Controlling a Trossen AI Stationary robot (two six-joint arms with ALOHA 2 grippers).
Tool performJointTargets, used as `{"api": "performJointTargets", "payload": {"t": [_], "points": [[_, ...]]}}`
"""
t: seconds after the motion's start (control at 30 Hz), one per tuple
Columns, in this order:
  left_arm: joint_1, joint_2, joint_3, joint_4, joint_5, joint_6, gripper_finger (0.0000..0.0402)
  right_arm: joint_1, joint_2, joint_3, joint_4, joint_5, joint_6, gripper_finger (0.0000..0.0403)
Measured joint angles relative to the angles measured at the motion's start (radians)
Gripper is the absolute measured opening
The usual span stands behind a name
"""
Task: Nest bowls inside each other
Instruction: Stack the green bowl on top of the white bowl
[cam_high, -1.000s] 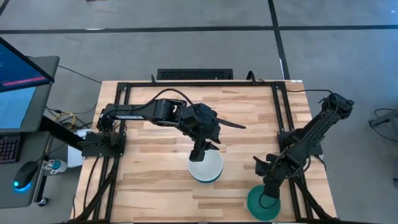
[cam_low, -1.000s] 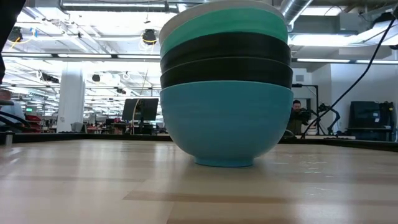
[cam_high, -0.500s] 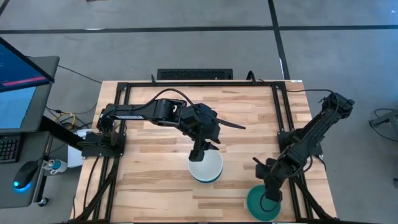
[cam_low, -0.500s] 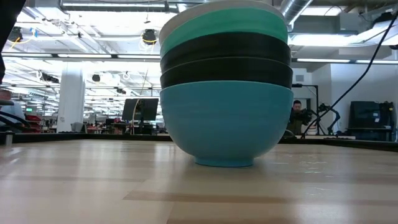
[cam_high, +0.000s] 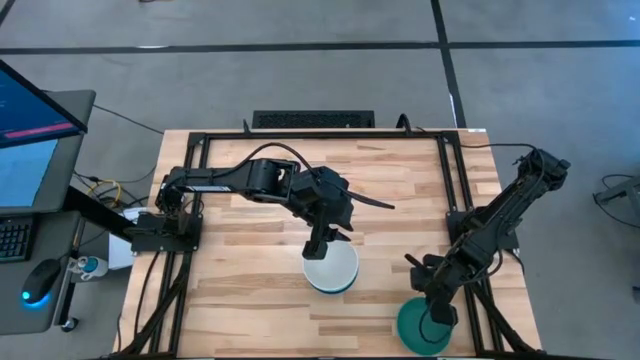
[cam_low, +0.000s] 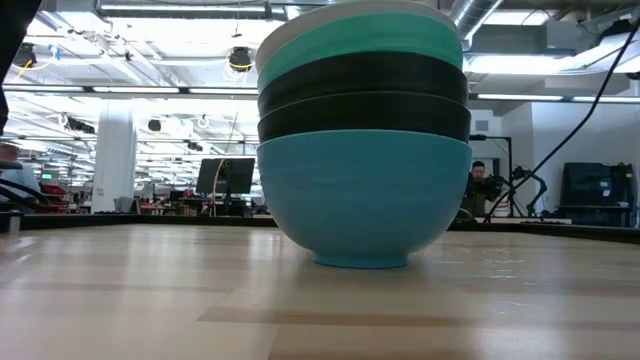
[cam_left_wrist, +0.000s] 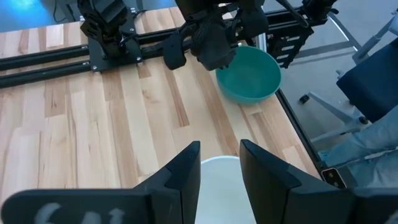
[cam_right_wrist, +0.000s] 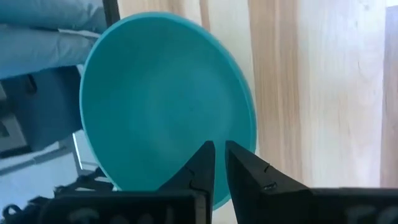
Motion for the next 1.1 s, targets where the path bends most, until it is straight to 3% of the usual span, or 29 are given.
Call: {"api": "performJointTargets", "payload": {"t": [0.4,0.7,1.1], "points": [[0.000,0.000,0.000,-0.047,-0.001,0.010,0.0103,-0.060,0.000,0.000,-0.001,-0.075,0.050,0.0061],[0.006,0.000,0.000,-0.050,-0.004,0.015,0.0103,-0.091,0.000,0.000,-0.021,-0.076,0.050,0.0062],[0.011,-0.001,0.000,-0.060,-0.001,0.043,0.0103,-0.089,0.027,0.000,-0.024,-0.076,0.059,0.0116]]}}
